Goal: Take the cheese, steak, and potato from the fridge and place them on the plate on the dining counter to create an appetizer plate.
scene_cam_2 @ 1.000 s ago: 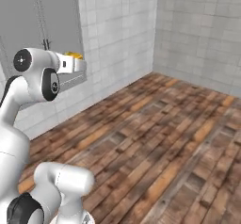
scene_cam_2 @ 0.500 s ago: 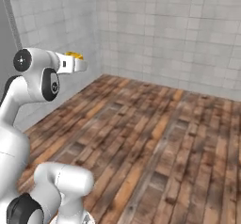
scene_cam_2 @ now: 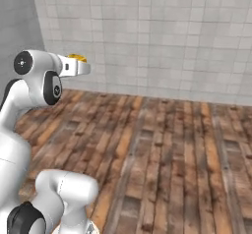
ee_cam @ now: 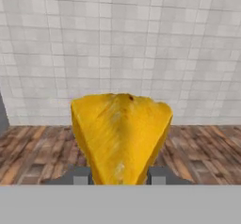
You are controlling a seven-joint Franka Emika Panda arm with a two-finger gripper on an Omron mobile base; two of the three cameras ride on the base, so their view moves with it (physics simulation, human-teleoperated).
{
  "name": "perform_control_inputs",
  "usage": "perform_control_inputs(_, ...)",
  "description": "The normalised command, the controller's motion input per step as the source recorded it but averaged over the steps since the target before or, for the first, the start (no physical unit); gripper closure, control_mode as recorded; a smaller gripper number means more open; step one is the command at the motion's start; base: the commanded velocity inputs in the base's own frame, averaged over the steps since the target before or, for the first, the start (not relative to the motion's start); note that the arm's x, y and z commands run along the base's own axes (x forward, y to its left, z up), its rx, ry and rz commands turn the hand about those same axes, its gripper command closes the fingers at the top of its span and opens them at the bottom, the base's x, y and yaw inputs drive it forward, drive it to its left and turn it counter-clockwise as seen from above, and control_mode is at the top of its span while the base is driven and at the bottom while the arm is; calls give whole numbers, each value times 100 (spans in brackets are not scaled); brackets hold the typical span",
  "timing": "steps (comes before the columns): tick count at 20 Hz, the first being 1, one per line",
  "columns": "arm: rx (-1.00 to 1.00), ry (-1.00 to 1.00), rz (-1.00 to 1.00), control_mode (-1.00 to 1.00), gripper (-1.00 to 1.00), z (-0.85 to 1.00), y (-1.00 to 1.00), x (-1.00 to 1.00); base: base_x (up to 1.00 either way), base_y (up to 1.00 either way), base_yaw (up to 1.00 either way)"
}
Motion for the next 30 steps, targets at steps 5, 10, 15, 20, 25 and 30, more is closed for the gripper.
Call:
perform_control_inputs(5,0,0,0,100,100,0,0,0,69,-9,-53)
perform_control_inputs(10,0,0,0,100,100,0,0,0,55,-15,-55)
perform_control_inputs(15,0,0,0,100,100,0,0,0,50,-13,-55)
perform_control_inputs(20,0,0,0,100,100,0,0,0,47,-22,-55)
perform_control_inputs(25,0,0,0,100,100,0,0,0,45,-21,-53)
perform_control_inputs(30,0,0,0,100,100,0,0,0,47,-13,-52)
